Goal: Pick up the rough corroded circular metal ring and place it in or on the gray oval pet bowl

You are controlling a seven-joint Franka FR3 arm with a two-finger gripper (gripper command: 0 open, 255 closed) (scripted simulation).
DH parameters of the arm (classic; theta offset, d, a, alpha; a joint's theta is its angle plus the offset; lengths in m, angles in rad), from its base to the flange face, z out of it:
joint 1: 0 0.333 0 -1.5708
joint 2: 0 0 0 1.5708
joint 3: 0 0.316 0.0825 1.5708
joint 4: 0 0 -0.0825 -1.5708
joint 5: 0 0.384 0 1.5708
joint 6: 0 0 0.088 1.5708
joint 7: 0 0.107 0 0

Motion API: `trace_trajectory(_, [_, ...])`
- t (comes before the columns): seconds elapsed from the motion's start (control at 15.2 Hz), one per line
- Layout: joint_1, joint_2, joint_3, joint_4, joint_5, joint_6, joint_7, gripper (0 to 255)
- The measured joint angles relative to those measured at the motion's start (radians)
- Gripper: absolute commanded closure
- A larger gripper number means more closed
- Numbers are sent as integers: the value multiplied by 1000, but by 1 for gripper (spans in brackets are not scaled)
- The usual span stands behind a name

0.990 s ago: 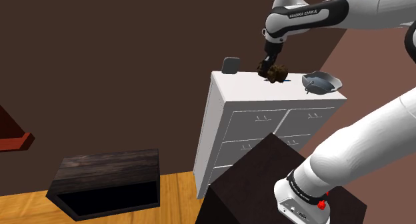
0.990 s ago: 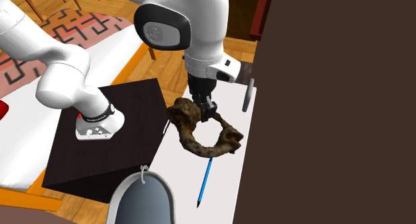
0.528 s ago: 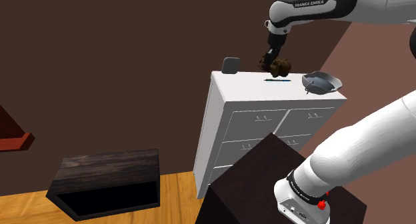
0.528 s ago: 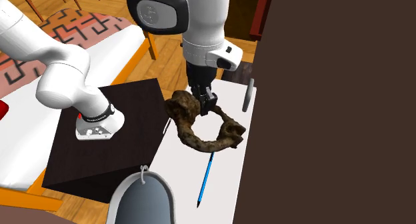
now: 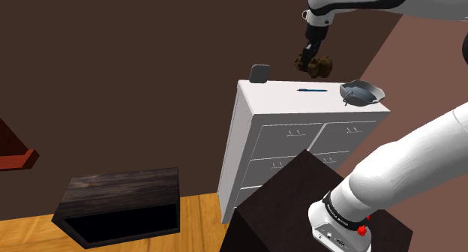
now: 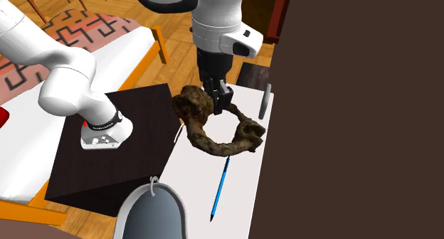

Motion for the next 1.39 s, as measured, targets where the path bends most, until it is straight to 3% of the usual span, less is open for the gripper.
trace_trajectory(0.59, [-8, -18, -8, 84, -5, -96, -35, 255])
trace_trajectory(1.39, [-117, -107, -175, 28, -84, -69, -289, 255])
